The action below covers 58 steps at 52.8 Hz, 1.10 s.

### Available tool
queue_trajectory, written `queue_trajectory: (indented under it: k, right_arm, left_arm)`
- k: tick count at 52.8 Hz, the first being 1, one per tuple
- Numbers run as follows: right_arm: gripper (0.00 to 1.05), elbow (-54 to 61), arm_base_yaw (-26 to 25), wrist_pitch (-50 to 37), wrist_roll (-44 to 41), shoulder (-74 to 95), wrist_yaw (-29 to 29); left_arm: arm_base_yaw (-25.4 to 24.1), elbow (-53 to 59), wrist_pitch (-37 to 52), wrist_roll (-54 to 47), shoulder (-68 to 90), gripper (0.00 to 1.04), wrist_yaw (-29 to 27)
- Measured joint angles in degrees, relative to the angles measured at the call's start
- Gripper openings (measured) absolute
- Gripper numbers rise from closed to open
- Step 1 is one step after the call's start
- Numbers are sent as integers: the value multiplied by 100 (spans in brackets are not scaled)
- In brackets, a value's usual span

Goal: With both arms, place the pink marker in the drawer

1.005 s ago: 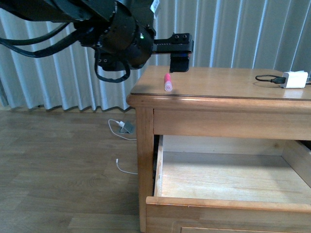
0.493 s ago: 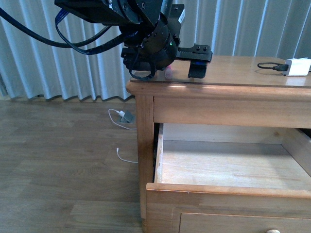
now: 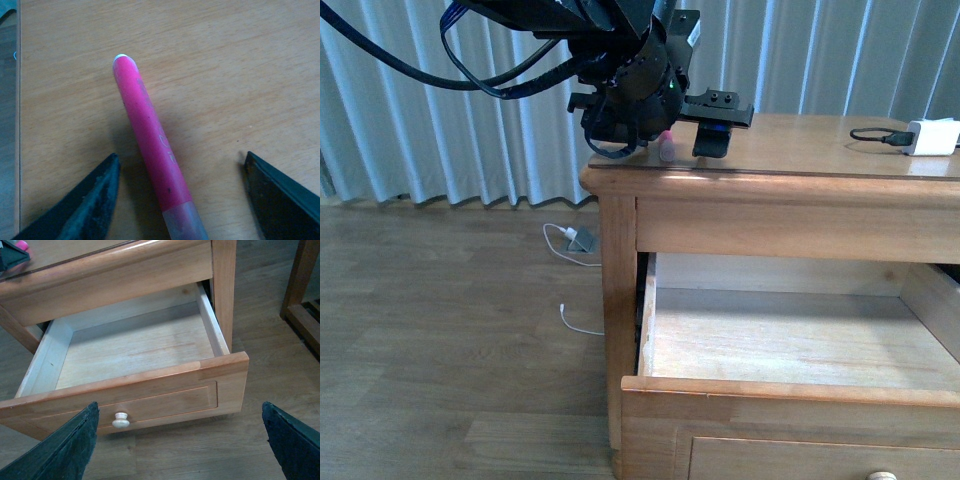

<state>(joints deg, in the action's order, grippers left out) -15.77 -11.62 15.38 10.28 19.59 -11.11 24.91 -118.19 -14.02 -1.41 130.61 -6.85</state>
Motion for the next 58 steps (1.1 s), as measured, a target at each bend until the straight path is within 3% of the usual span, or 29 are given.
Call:
queue_trajectory:
  k: [4, 12, 19, 29, 48, 58]
  right_arm:
    - [96, 0, 0, 0, 0, 0, 0]
    - [96, 0, 0, 0, 0, 0, 0]
    - [96, 0, 0, 0, -2, 0, 0]
    - [96, 0, 0, 0, 0, 0, 0]
    - [96, 0, 0, 0, 0, 0, 0]
    - [96, 0, 0, 0, 0, 0, 0]
  left_arm:
    - [-4, 7, 0, -20, 0, 62, 0]
    - [-81, 208, 164, -144, -94, 30, -28]
    - [-144, 494, 415, -151, -254, 15, 66]
    - [-195, 1287, 879, -153, -730, 14, 354]
    - [-234, 3606, 1676, -345, -2741, 14, 2096]
    - [-129, 4516, 1718, -671, -3368, 14, 2461]
